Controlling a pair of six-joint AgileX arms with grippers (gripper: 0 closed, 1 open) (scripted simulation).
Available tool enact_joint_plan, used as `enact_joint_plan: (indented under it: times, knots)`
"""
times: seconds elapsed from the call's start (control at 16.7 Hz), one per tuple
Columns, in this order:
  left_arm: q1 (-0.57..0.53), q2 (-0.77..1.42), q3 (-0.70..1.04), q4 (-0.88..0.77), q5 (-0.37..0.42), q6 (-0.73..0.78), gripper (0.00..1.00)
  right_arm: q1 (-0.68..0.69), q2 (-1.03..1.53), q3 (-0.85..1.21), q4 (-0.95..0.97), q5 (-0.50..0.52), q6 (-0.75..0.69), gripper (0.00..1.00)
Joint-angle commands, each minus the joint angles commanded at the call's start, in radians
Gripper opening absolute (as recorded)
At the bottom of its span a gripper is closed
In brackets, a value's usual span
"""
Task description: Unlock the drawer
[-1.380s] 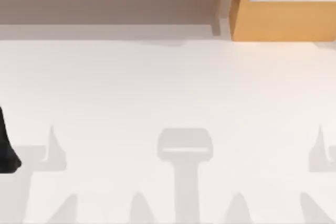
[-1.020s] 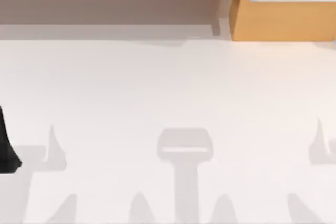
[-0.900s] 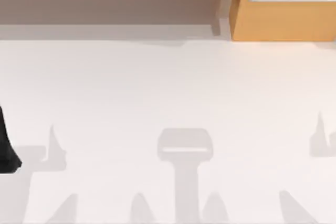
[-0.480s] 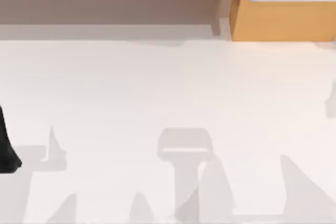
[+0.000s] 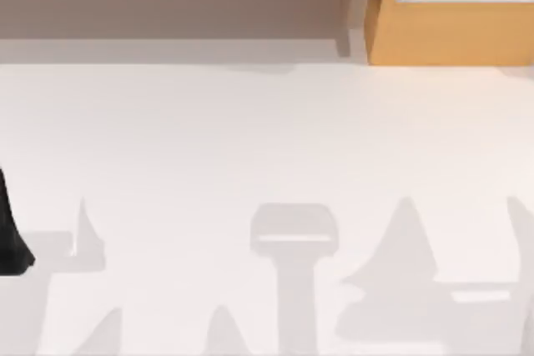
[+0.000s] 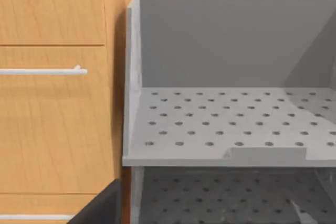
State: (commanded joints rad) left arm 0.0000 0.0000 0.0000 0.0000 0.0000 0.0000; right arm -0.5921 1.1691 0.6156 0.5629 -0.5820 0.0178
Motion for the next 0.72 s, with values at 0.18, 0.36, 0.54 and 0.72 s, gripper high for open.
enact_joint_plan:
  times: [0.18, 0.36, 0.54, 0.72]
  knots:
    - [0.000, 0.000, 0.000, 0.000, 0.000, 0.000, 1.00, -0.003, 0.005, 0.003, 0.003, -0.003, 0.000, 1.00]
    - [0.000, 0.000, 0.000, 0.000, 0.000, 0.000, 1.00, 0.002, 0.003, -0.001, 0.001, 0.000, -0.001, 1.00]
    - [0.000, 0.000, 0.000, 0.000, 0.000, 0.000, 1.00, 0.040, 0.059, 0.024, 0.045, 0.030, -0.065, 1.00]
    - [0.000, 0.000, 0.000, 0.000, 0.000, 0.000, 1.00, 0.121, 0.188, 0.071, 0.134, 0.106, -0.223, 1.00]
